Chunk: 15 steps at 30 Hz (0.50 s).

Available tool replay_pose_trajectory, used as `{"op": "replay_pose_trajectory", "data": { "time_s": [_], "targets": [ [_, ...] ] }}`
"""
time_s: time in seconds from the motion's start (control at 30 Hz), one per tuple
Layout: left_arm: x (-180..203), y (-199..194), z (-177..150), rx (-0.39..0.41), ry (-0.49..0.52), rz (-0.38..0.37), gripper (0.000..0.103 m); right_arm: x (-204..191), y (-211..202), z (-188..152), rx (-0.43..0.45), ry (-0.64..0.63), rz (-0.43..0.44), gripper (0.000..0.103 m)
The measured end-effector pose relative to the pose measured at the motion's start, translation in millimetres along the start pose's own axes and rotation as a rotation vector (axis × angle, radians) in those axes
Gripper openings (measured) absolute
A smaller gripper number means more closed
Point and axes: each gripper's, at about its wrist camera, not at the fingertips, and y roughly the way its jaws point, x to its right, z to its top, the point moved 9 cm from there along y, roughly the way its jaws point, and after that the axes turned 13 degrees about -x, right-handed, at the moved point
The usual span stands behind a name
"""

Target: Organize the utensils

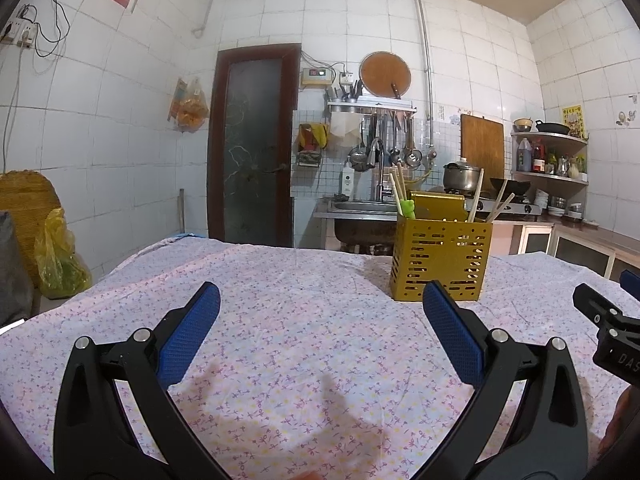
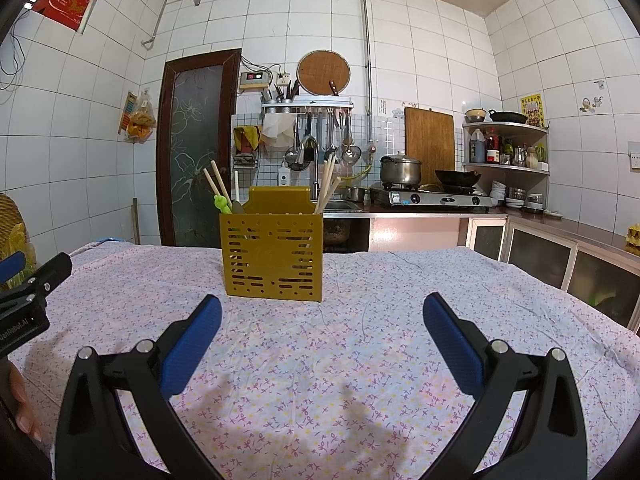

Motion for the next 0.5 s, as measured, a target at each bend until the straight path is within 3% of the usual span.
{"op": "replay_pose_trajectory", "data": {
  "time_s": [0.5],
  "targets": [
    [2.0,-1.6,-2.1,0.007,-0.002,-0.016,0.098,0.2,-0.2,0.2,-0.001,-0.001,0.000,0.098]
  ]
}}
